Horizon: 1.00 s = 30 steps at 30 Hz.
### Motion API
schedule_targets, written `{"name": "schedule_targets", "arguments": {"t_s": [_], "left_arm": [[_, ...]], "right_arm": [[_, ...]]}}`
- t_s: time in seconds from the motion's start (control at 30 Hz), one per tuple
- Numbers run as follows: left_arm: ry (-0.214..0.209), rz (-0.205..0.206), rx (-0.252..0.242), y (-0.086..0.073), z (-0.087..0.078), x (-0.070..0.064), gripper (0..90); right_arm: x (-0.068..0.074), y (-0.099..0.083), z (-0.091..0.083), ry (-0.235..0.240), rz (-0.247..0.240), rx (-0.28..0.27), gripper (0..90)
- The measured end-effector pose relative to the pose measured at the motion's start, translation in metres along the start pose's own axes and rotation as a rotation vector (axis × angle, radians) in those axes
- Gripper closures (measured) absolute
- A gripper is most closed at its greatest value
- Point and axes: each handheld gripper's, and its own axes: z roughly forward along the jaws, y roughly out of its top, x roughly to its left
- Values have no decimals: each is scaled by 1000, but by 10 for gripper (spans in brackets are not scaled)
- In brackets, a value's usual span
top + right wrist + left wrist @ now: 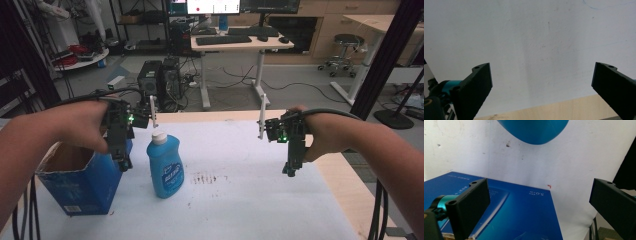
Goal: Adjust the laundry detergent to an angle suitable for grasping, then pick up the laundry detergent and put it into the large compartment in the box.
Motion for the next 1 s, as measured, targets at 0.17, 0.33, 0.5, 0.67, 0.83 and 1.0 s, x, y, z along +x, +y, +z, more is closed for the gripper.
{"name": "schedule_targets", "arguments": {"t_s": [0.17, 0.33, 0.5, 0.67, 0.83, 1.0], "left_arm": [[-1, 0, -14, -2, -2, 2, 31], [1, 3, -7, -4, 0, 2, 31], [-3, 0, -4, -3, 2, 2, 31], [-5, -5, -1, -1, 3, 1, 31], [-3, 4, 8, 3, -2, -2, 31], [5, 8, 18, 6, -6, -2, 31]], "right_arm": [[3, -2, 2, 6, 4, 21, 21], [4, -1, 4, 6, -1, 36, 21], [5, 1, 4, 6, -19, 25, 21], [6, 1, 7, -1, -22, 31, 21], [3, -3, 6, -4, -11, 14, 21], [3, -5, 4, -5, -18, 4, 21]]}}
